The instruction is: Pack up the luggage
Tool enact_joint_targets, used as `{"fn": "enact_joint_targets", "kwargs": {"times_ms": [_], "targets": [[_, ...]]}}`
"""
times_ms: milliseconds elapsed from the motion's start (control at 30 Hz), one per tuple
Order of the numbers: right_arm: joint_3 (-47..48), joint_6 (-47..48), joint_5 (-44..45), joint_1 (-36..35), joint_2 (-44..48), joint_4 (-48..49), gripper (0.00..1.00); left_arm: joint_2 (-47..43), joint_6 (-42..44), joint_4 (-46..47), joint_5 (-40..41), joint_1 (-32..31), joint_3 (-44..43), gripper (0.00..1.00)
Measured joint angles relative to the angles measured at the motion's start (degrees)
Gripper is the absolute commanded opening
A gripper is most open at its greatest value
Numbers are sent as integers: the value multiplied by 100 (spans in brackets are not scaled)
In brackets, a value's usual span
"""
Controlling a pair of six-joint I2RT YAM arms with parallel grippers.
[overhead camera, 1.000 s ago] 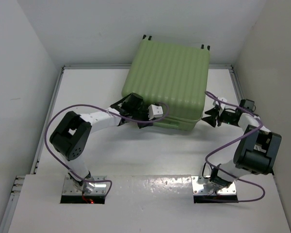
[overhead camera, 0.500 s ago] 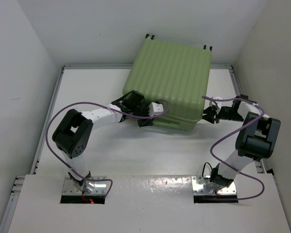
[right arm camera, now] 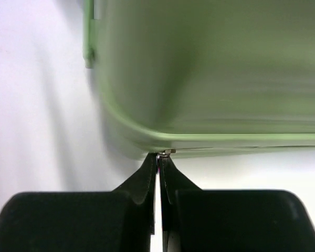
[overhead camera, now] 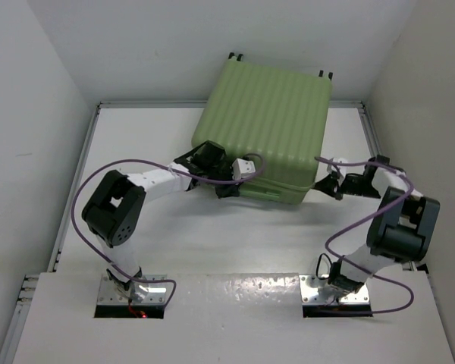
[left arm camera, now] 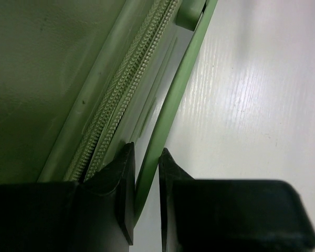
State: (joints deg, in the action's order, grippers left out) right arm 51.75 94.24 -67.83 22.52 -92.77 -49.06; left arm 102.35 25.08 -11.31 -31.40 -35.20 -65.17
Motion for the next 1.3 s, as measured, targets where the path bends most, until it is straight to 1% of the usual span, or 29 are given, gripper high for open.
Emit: {"fn": "enact_joint_targets", "kwargs": {"times_ms": [133,300,400,500,533,633,767,900,1000,1100,1300], "targets": [[-970,-1163,199,-39,1270,837,0,-107,-238,341,2,0,225,0],[-1580,-2343,570,-310,2138,1766,0,-234,-446,643,63,-44,459,0],[-2166,-3628,929,-658,2837,2660,0,-310,-509,741,151,-136,560,0],[-2920,-5023,1690,-1257,3816,3790,0,-378,-608,737,260,-236,616,0],[-3150,-5495,2081,-1523,4118,4122,0,-400,-632,745,317,-269,640,0],[-3550,-6771,3362,-2577,4704,4861,0,-428,-647,774,407,-323,673,0],[-3593,-8140,5082,-3987,4680,5379,0,-535,-656,1027,525,-393,883,0],[-3427,-8944,6384,-5010,4236,5772,0,-728,-662,1576,643,-461,1281,0],[-3252,-9169,6867,-5451,3689,6111,0,-811,-693,1967,629,-463,1530,0],[-3189,-9088,7219,-5700,3272,6411,0,-861,-826,2332,586,-446,1727,0],[-2988,-8771,7482,-6017,2791,6671,0,-946,-1237,2726,240,-199,1961,0]]}}
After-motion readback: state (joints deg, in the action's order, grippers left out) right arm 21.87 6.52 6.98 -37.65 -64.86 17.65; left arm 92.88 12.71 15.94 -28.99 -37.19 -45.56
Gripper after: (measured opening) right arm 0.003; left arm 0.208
